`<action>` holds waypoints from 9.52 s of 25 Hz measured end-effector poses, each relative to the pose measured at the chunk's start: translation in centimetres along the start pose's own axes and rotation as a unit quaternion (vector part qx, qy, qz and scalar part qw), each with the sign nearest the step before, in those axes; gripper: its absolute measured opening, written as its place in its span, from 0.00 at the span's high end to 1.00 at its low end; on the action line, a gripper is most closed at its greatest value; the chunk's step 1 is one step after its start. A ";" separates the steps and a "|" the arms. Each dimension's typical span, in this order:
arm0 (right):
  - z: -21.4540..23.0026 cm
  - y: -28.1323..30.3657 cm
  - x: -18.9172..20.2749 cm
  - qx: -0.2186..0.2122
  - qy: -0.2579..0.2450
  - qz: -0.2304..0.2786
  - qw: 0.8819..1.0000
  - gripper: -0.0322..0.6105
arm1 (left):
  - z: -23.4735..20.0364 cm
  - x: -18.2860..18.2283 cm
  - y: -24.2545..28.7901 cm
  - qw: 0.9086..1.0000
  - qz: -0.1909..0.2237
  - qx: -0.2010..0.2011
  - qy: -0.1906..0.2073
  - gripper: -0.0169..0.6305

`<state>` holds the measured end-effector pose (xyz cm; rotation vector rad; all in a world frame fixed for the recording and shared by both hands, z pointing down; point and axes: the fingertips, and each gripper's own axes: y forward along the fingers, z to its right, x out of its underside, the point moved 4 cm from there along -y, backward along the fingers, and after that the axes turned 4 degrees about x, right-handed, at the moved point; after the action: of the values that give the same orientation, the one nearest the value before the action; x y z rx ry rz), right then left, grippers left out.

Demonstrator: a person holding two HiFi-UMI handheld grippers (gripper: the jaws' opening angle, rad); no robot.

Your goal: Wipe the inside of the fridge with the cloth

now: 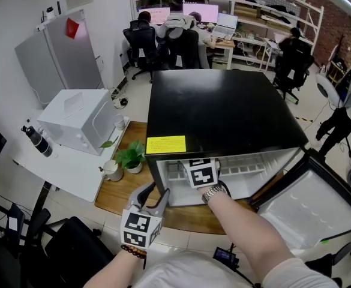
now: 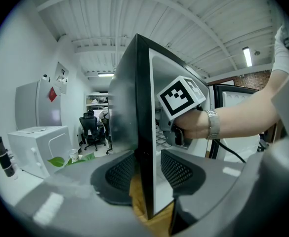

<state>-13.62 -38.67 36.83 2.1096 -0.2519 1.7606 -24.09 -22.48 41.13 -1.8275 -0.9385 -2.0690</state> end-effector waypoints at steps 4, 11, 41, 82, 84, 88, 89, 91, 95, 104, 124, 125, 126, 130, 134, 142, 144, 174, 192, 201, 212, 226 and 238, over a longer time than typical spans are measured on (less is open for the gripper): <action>1.1 -0.2 0.2 0.017 -0.002 -0.003 1.000 0.72 | -0.2 0.3 0.2 1.000 0.000 0.000 0.006 0.72; 2.8 -0.8 0.6 0.046 0.003 -0.005 0.999 0.72 | -0.2 0.2 0.2 1.000 0.002 -0.001 0.008 0.71; 9.3 -4.7 1.9 0.109 0.010 -0.026 0.994 0.72 | 0.7 -0.1 0.2 1.000 -0.007 -0.029 0.004 0.66; 18.8 -8.0 5.0 0.202 0.043 -0.066 0.976 0.72 | 0.7 -0.2 0.4 0.998 -0.005 -0.062 -0.017 0.65; 19.0 -8.2 5.1 0.206 0.044 -0.068 0.975 0.72 | 0.6 -0.2 0.4 0.998 -0.004 -0.062 -0.017 0.65; 19.4 -8.6 5.3 0.212 0.047 -0.067 0.974 0.72 | 0.8 -0.2 0.4 0.998 -0.003 -0.061 -0.017 0.65; 19.5 -8.7 5.3 0.212 0.049 -0.066 0.974 0.72 | 0.8 -0.2 0.4 0.998 -0.003 -0.061 -0.016 0.65; 19.4 -9.0 5.0 0.209 0.052 -0.060 0.975 0.72 | 0.8 -0.2 0.4 0.998 -0.003 -0.060 -0.016 0.65; 17.8 -9.9 3.4 0.182 0.058 -0.033 0.981 0.72 | 1.1 -0.3 0.4 0.998 -0.002 -0.058 -0.017 0.65; 6.8 -8.1 1.6 0.050 0.048 -0.020 0.997 0.72 | 1.0 -0.3 0.3 0.999 -0.001 -0.049 -0.016 0.65; -3.2 -1.5 3.1 -0.058 -0.026 -0.103 0.993 0.72 | 0.9 0.2 0.1 0.999 -0.003 -0.042 -0.009 0.65; -3.2 -1.4 3.5 -0.057 -0.029 -0.110 0.992 0.72 | 1.0 0.1 0.0 0.999 -0.002 -0.042 -0.009 0.65; -3.1 -1.4 3.7 -0.056 -0.031 -0.114 0.991 0.72 | 1.0 0.0 0.0 0.999 0.000 -0.043 -0.010 0.64; -2.7 -1.3 4.0 -0.047 -0.043 -0.123 0.990 0.72 | 1.0 -0.1 0.0 0.999 0.000 -0.044 -0.009 0.65; -1.9 -1.6 4.1 -0.038 -0.054 -0.130 0.989 0.72 | 1.2 -0.4 0.1 0.999 0.003 -0.046 -0.010 0.64; 0.0 -2.3 4.8 -0.017 -0.057 -0.141 0.988 0.72 | 1.0 -0.2 0.1 0.999 0.002 -0.048 -0.014 0.64; 1.0 -2.7 4.8 -0.007 -0.059 -0.139 0.988 0.72 | 1.1 -0.2 0.0 0.999 0.003 -0.048 -0.015 0.64; 14.6 -7.5 7.9 0.108 -0.022 -0.170 0.979 0.72 | 0.9 -0.2 0.0 0.998 0.008 -0.058 -0.028 0.64; 17.4 -9.7 8.0 0.166 -0.006 -0.166 0.972 0.72 | 0.9 -0.2 0.0 0.998 0.009 -0.056 -0.027 0.64; 10.5 -11.1 3.5 0.087 0.010 -0.077 0.993 0.72 | 1.2 -0.3 0.0 0.998 0.012 -0.050 -0.027 0.64; -3.3 -9.3 2.3 -0.081 -0.010 -0.053 0.995 0.72 | 1.1 -0.3 -0.1 0.999 0.009 -0.045 -0.022 0.64; -2.0 -9.5 5.4 -0.052 -0.060 -0.092 0.993 0.72 | 1.3 -0.2 -0.6 0.998 0.017 -0.051 -0.019 0.64; 5.6 -12.5 7.1 0.031 -0.040 -0.110 0.993 0.72 | 1.2 -0.1 -0.5 0.997 0.020 -0.064 -0.033 0.64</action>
<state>-2.50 -28.79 40.81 2.1613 0.0149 1.5787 -23.35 -21.41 40.87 -1.9727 -0.7935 -2.1006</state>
